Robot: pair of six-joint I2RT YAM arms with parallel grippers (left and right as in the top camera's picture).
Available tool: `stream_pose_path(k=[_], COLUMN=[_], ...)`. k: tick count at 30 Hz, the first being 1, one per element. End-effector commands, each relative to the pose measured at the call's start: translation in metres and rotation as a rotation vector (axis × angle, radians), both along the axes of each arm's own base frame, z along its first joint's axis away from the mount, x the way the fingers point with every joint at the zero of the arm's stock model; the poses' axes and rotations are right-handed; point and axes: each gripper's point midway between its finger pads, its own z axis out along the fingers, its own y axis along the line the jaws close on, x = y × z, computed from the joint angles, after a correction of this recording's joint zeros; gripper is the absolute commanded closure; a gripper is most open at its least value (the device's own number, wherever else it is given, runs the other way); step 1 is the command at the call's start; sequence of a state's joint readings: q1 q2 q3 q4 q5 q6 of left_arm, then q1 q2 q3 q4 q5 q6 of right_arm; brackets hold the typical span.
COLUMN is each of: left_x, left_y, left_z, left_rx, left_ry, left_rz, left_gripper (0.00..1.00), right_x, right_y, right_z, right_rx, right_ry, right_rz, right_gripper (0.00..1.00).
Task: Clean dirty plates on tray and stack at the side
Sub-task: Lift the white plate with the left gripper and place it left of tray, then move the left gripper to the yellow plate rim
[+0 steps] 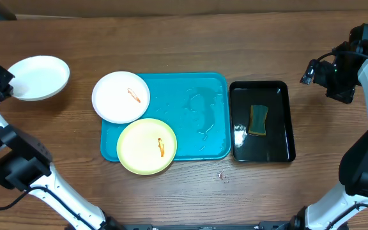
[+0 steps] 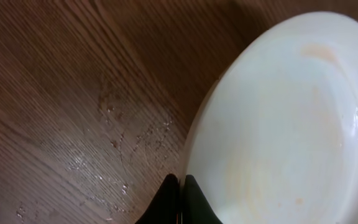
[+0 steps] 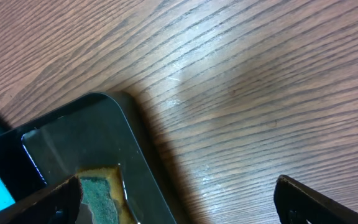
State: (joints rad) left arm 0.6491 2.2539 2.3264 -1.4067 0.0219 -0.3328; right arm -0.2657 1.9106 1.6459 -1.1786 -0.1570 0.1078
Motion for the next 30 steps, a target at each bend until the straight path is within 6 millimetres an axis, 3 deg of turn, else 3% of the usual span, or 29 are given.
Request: stream_pose_path(k=[1, 13, 14, 17, 19, 21, 24, 28, 30], left_x=[-0.006, -0.011, -0.011, -0.011, -0.009, -0.004, -0.001, -0.016, -0.026], left_y=[0.004, -0.005, -0.005, -0.006, -0.011, -0.026, -0.05, -0.09, -0.109], left_z=[-0.013, -0.062, -0.065, -0.068, -0.066, -0.062, -0.048, -0.022, -0.009], left_rx=[0.045, 0.017, 0.017, 0.015, -0.015, -0.088, -0.206, -0.322, -0.34], left_ry=[0.052, 0.117, 0.116, 0.116, 0.106, 0.069, 0.026, 0.049, 0.082], left_rz=[-0.009, -0.023, -0.024, -0.024, -0.034, -0.066, -0.094, -0.148, -0.191], left_gripper=[0.96, 0.95, 0.89, 0.35, 0.21, 0.19, 0.25, 0.37, 0.36], right_x=[0.005, 0.004, 0.005, 0.005, 0.004, 0.005, 0.005, 0.005, 0.005], right_y=[-0.001, -0.001, -0.001, -0.001, -0.001, -0.001, -0.001, -0.001, -0.001], right_z=[0.011, 0.011, 0.011, 0.011, 0.011, 0.011, 0.011, 0.011, 0.011], right_rx=[-0.009, -0.009, -0.009, -0.009, -0.009, -0.009, -0.009, -0.009, -0.009], right_ry=[-0.035, -0.034, -0.035, -0.035, -0.034, -0.035, -0.035, -0.035, -0.035], right_rz=[0.001, 0.001, 0.001, 0.001, 0.001, 0.001, 0.001, 0.001, 0.001], right_gripper=[0.0, 0.0, 0.0, 0.0, 0.0, 0.0, 0.0, 0.0, 0.0])
